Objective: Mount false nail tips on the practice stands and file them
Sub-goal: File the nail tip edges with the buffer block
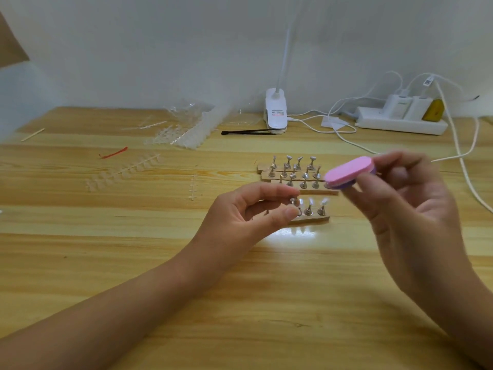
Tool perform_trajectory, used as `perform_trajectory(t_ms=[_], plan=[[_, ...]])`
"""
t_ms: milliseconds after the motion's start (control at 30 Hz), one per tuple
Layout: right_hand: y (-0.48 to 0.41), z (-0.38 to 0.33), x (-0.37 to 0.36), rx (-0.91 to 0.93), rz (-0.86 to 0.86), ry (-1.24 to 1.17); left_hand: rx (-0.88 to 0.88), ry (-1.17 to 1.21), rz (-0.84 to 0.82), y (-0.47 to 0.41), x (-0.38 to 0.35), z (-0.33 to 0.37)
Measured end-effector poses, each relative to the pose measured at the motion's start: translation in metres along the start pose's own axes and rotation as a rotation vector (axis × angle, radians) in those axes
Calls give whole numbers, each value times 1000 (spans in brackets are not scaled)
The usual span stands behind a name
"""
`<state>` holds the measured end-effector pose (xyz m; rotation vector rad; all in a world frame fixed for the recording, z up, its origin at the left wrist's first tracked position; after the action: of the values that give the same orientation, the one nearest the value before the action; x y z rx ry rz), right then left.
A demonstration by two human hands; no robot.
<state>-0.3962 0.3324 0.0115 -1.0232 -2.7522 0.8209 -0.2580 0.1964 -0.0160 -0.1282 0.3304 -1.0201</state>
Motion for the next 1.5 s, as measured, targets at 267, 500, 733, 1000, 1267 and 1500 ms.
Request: perform_trajectory(t_ms=[267, 500, 733, 1000, 1267, 1500], plan=[[-6, 13, 10, -175, -19, -2, -65, -207, 66, -9, 10, 2], [-7, 16, 12, -230, -53, 36, -35, -625, 96, -19, 8, -13], [-8, 15, 11, -219, -68, 52, -11, -814, 141, -26, 7, -15], [-9, 16, 12, -223, -63, 49, -49, -886, 85, -26, 3, -16], [-11, 23, 16, -261, -39, 59, -167, -1162, -57, -34, -4, -18], [-12, 24, 16, -276, -28, 78, -334, -1194, 5, -28, -17, -17]])
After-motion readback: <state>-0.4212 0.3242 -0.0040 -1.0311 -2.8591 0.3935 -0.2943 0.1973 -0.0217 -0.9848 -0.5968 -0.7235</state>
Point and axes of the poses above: each hand's wrist, its own y-axis away from the middle knuckle, its own x-axis out of the back of the hand, z = x × y, the point moved 3 cm from there along -y, towards the middle knuckle, and after that the axes turned 10 degrees about y, right-handed, at the moved point
